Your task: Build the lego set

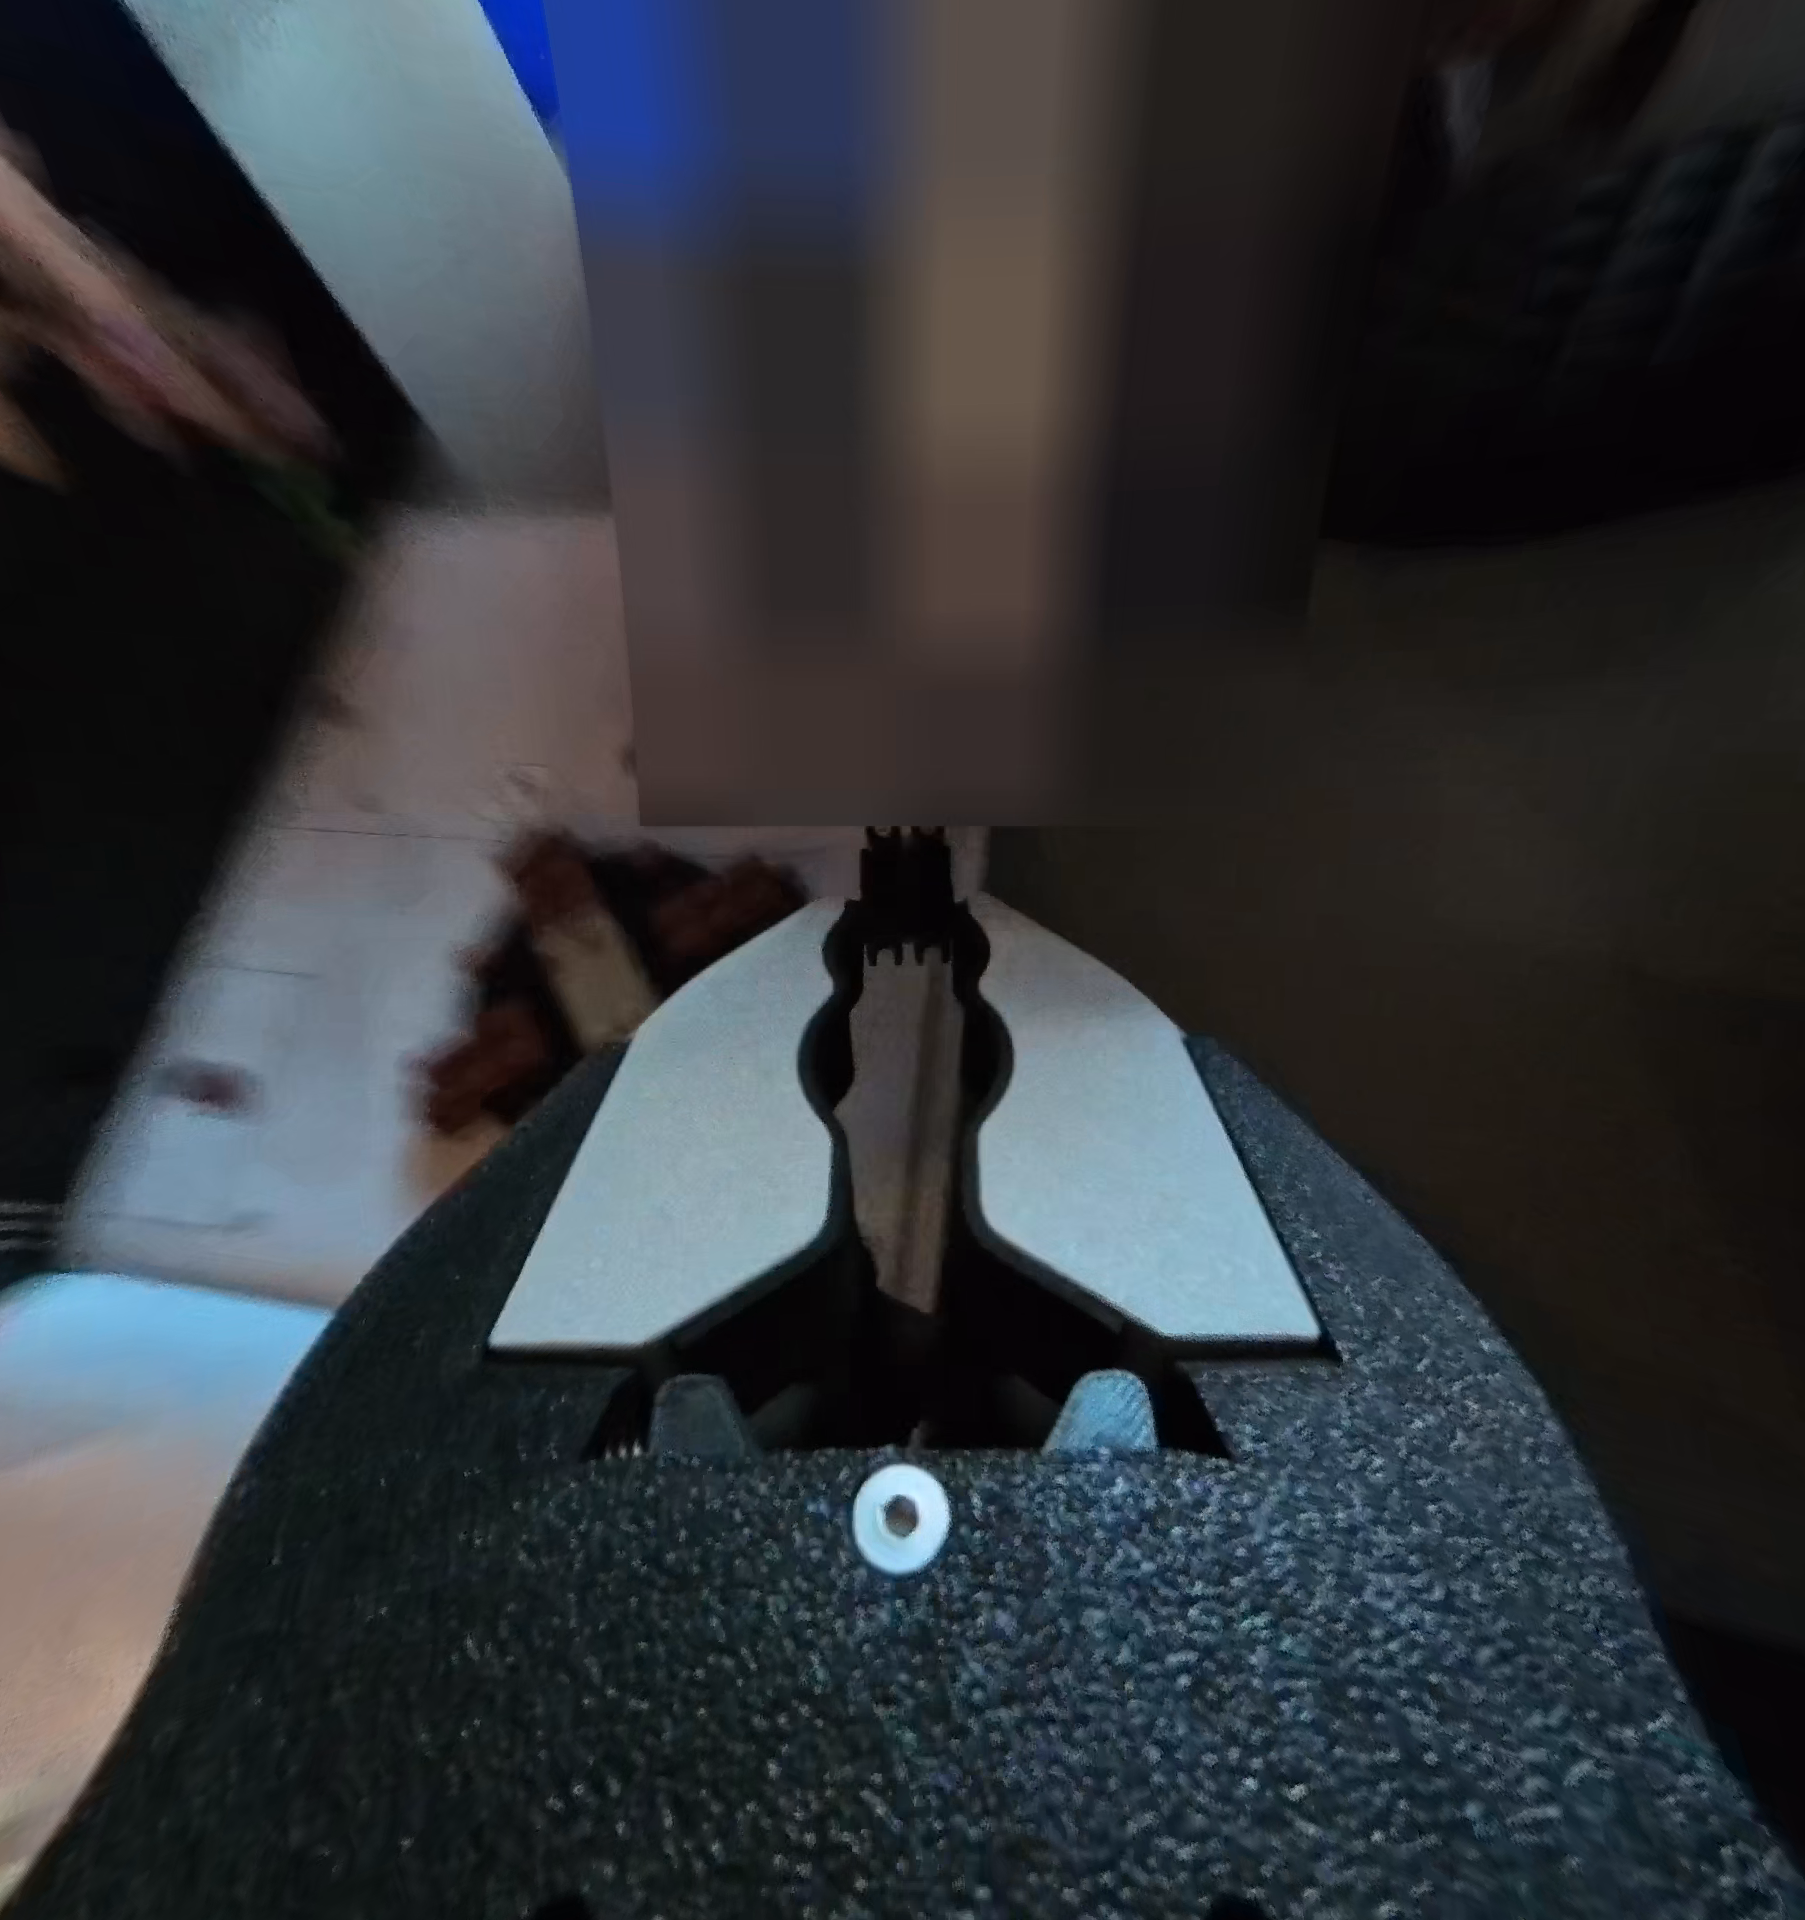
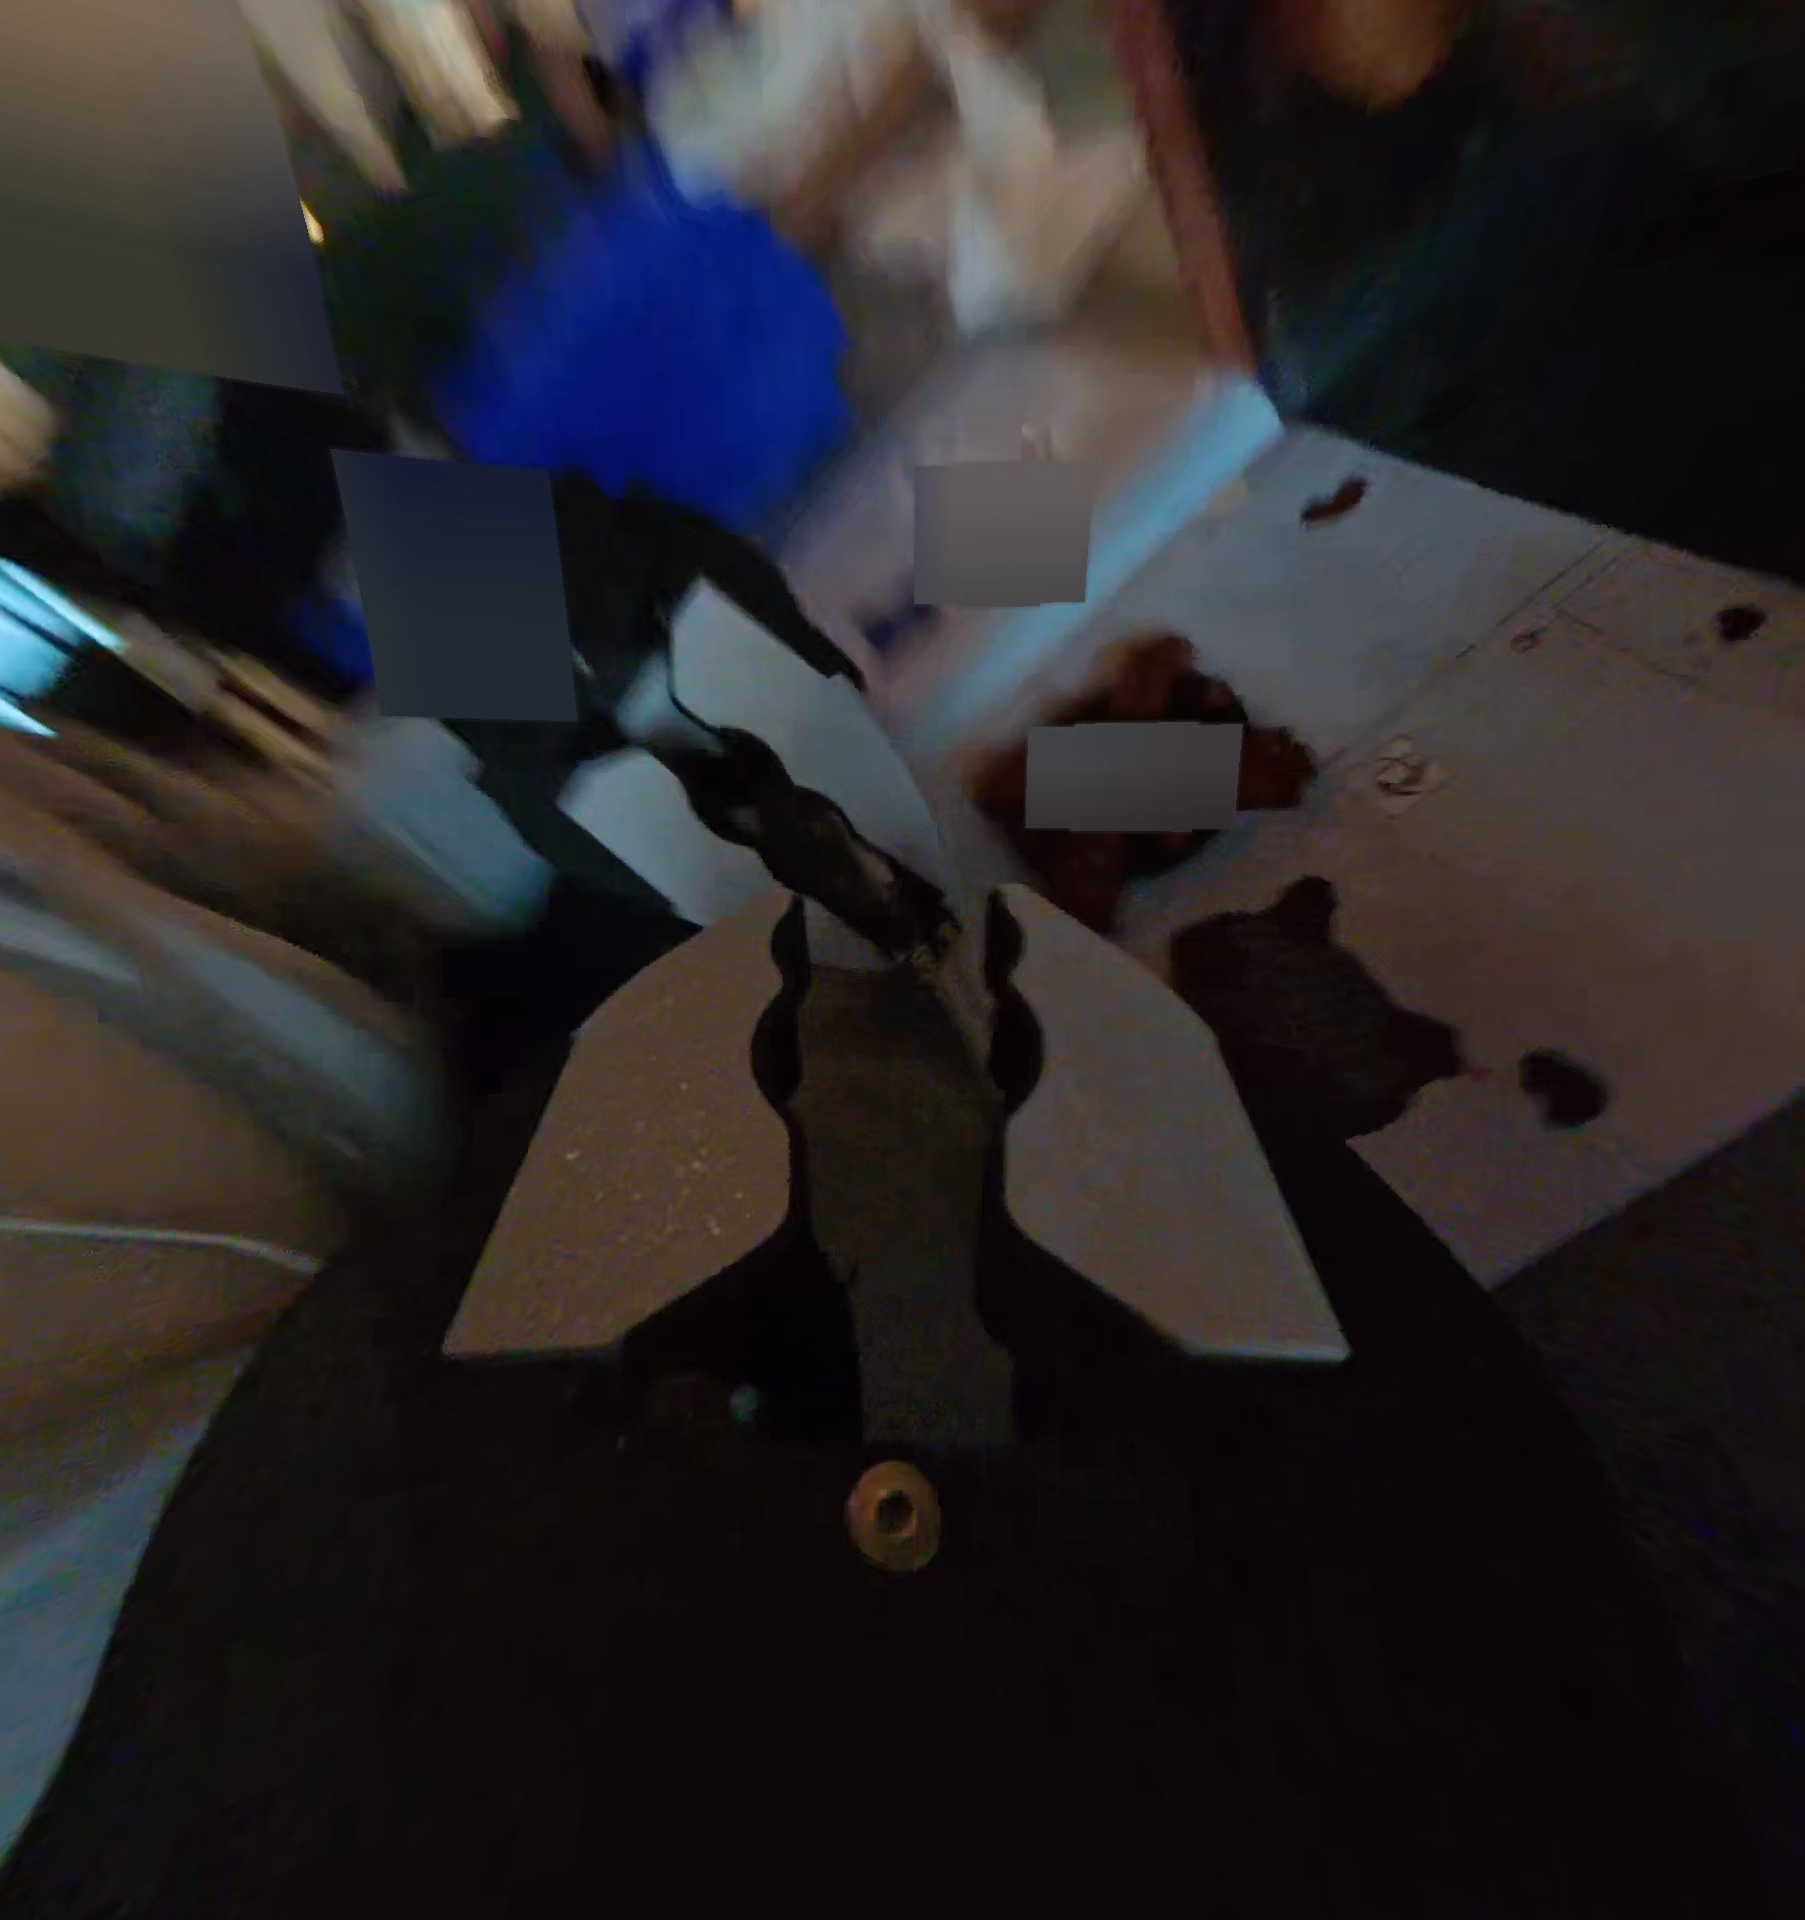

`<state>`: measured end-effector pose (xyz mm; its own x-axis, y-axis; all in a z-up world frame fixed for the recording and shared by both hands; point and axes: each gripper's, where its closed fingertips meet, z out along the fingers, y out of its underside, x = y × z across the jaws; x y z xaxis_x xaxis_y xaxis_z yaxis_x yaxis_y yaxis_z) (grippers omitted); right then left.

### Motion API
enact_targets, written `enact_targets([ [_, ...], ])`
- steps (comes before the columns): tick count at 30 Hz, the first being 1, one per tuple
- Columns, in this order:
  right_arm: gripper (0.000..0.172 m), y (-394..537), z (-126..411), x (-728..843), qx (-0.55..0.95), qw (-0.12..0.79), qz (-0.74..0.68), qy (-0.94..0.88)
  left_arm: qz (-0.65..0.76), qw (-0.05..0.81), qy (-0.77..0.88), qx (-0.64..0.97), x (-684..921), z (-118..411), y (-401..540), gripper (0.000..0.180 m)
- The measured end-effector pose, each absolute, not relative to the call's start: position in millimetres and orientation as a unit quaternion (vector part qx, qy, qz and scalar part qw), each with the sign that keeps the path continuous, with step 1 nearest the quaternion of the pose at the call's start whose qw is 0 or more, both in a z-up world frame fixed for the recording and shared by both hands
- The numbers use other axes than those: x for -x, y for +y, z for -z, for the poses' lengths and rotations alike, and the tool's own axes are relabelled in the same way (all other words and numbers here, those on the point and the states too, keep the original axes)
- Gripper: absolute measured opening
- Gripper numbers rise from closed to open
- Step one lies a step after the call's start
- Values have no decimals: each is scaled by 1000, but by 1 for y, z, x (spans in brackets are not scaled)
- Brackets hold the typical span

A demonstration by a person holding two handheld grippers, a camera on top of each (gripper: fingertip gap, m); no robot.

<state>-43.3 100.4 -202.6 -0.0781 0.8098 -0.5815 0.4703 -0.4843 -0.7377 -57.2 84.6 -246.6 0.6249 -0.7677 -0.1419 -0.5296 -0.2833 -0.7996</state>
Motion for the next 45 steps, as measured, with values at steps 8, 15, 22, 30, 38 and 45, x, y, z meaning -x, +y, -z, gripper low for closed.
enact_targets([
  [8, 19, 60, 147, 45, 580, 73, -714, -386, 22, 644, 412, 644, 63, 154, 80, 16],
  [15, 10, 52, 139, 57, 577, 103, -701, -406, -7, 669, 420, 613, 60, 140, 65, 16],
  [22, 8, 51, 135, 61, 578, 122, -696, -408, -18, 674, 424, 604, 62, 136, 59, 16],
  [30, 3, 48, 139, 62, 567, 164, -664, -458, -25, 674, 436, 596, 64, 138, 56, 16],
  [38, 4, 45, 138, 63, 551, 160, -680, -456, -17, 681, 439, 586, 64, 138, 53, 16],
  [45, 15, 51, 129, 66, 545, 156, -698, -438, -17, 675, 443, 590, 62, 140, 56, 16],
])
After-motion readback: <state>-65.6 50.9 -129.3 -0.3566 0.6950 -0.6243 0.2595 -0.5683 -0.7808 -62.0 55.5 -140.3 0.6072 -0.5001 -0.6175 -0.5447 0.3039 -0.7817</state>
